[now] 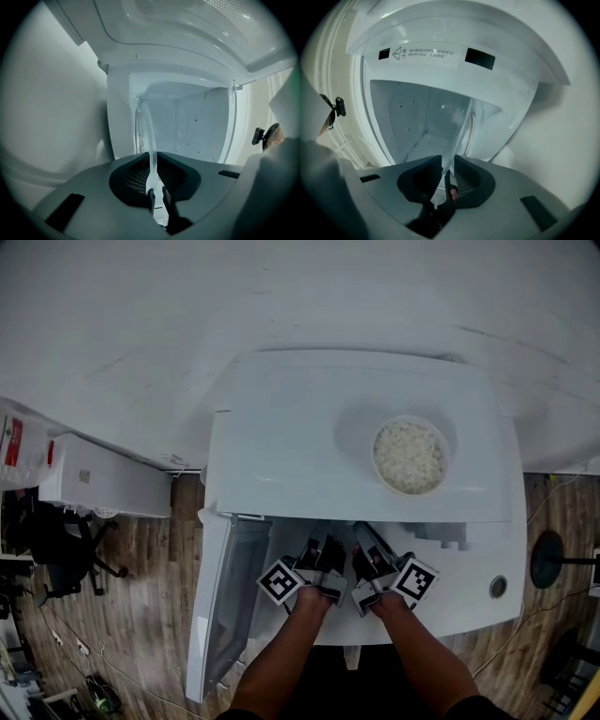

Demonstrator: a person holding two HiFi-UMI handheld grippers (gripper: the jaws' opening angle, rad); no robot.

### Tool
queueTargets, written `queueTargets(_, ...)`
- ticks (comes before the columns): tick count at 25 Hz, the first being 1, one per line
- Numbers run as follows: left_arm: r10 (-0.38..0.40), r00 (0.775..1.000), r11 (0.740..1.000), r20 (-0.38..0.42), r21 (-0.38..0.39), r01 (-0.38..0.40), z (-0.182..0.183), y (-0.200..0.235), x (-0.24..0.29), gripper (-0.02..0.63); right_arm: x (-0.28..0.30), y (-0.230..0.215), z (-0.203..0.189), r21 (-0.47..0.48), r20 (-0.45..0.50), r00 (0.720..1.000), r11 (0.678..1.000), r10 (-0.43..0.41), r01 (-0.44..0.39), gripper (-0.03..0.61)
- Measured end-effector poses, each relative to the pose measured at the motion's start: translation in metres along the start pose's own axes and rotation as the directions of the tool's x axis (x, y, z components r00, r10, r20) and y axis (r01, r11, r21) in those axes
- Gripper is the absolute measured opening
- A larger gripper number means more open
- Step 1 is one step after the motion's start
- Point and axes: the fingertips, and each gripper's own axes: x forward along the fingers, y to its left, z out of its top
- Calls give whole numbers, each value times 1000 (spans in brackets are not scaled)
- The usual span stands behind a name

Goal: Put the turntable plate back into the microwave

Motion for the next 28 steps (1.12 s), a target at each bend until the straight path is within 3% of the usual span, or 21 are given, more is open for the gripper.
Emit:
queueTargets(4,21,1000,999,8,30,-21,-1,-1,4,60,-4,9,-2,-171,-50,999,985,17,-25,40)
queueTargets(7,98,995,985,-18,147,-95,-5,8,-3,74,-6,20,-4,-331,-71,997,943,3,-27,15)
queueTargets(9,143,989,959,-41,255,-128,-5,13,-11,91,-9,28,-5,-435,-80,997,900,-10,-26,15)
queueTargets(12,161,984,900,-72,419,-116,-6,11,-23,107,-16,38,-9,-575,-94,995,817,-19,-39,17)
queueTargets(18,191,977,817,-95,567,-104,-15,-5,-52,107,-34,51,-19,-694,-121,991,718,-49,-49,17)
queueTargets(22,205,973,705,-102,705,-75,-23,-29,-68,75,-48,67,-19,-739,-116,992,671,-47,-54,17)
queueTargets(28,260,960,454,-106,891,-25,-40,-62,-88,30,-70,106,-34,-809,-186,983,567,3,-154,17)
